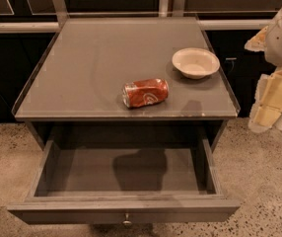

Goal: Place coke can into top drawer

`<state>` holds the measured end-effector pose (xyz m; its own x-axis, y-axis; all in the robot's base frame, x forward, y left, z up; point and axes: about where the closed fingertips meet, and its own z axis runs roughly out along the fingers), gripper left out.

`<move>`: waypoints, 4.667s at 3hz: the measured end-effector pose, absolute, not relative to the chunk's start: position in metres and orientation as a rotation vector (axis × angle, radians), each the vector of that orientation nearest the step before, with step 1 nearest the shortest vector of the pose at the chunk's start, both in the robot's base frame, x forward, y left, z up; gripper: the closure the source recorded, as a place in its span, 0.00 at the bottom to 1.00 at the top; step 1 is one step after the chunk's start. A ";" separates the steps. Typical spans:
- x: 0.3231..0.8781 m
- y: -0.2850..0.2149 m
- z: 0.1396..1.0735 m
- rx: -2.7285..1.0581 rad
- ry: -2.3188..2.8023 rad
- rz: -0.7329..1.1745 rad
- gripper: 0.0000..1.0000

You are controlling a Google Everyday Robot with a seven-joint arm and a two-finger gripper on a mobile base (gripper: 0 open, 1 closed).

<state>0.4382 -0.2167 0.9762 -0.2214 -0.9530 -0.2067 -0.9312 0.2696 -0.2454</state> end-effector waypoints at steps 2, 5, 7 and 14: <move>0.451 -0.215 0.985 -1.732 2.182 -0.102 0.00; 0.537 -0.177 0.973 -1.918 1.999 0.058 0.00; 0.577 -0.116 0.955 -2.100 1.759 0.218 0.00; 0.643 -0.025 0.917 -2.168 1.410 0.466 0.00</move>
Offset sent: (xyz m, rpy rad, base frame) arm 0.0301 0.0012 0.0147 0.0345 -0.0508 0.0627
